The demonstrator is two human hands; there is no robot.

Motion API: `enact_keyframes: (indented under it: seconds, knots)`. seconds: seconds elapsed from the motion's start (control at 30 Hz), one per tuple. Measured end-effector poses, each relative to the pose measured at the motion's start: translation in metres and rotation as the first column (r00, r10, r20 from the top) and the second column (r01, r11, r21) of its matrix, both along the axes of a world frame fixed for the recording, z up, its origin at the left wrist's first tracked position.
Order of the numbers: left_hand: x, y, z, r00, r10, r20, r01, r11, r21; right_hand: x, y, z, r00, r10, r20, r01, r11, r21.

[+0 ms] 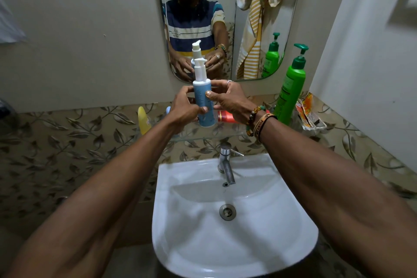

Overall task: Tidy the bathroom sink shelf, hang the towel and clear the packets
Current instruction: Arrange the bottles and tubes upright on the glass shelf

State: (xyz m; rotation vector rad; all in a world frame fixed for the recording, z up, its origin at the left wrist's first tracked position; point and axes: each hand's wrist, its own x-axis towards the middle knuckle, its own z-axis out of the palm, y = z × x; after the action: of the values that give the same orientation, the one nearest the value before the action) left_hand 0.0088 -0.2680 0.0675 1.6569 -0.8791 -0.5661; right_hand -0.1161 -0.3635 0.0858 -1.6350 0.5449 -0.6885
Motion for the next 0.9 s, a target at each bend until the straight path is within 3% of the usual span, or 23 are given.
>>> enact_keyframes:
  seconds: [0.6, 0.9]
  knots:
    - [-0.007, 0.005, -0.006, 0.997, 0.046, 0.062, -0.049, 0.998, 0.045, -0.004, 0.008, -0.014, 1.0, 0.004, -0.027, -0.003, 0.999, 0.047]
    - [-0.006, 0.001, -0.013, 0.978, 0.093, 0.185, -0.113, 0.988, 0.103, 0.005, 0.005, -0.022, 0.999, -0.018, -0.039, 0.02, 0.999, 0.048]
